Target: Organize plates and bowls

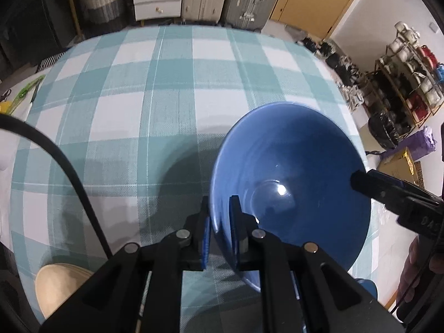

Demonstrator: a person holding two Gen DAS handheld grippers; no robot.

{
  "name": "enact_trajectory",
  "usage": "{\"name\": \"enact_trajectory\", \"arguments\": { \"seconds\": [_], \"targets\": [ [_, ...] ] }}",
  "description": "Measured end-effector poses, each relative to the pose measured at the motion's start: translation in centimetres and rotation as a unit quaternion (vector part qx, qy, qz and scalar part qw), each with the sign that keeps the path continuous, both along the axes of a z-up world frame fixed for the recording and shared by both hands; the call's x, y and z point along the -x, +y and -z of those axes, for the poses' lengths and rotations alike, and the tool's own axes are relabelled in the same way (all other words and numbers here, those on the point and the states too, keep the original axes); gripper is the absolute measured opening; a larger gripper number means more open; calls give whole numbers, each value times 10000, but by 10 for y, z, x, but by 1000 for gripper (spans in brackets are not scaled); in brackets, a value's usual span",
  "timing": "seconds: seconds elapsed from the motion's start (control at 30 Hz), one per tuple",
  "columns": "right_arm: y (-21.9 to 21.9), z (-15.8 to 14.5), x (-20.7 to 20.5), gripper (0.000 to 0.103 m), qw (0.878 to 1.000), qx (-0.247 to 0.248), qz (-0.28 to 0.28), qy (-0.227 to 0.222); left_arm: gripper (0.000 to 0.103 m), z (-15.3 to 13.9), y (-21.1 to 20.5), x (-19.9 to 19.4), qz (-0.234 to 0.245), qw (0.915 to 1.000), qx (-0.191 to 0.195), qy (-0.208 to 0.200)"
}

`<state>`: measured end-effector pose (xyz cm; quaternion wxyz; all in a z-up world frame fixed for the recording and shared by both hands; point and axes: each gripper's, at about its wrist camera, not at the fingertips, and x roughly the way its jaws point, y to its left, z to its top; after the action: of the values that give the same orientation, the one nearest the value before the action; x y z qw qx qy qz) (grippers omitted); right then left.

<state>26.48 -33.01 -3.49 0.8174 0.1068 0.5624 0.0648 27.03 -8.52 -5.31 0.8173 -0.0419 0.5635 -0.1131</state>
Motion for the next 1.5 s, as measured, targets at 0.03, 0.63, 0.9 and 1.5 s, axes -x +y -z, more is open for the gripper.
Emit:
{"name": "enact_trajectory", "arguments": {
  "seconds": [0.03, 0.63, 0.9, 1.5],
  "targets": [
    [0, -1, 0, 67, 9999, 117, 26, -34, 12, -1, -1, 1, 5, 10000, -16, -71],
    [12, 1, 1, 65, 9995, 252, -170, -51, 45, -9, -16, 9, 302, 9984, -169, -449],
    [20, 10, 1, 46, 9994, 244, -226, 118, 44, -5, -13, 12, 365, 9988, -69, -316],
    [16, 7, 2, 8, 9997, 38, -215, 135, 10, 2, 2, 4, 257, 9996, 112, -9]
  ]
}}
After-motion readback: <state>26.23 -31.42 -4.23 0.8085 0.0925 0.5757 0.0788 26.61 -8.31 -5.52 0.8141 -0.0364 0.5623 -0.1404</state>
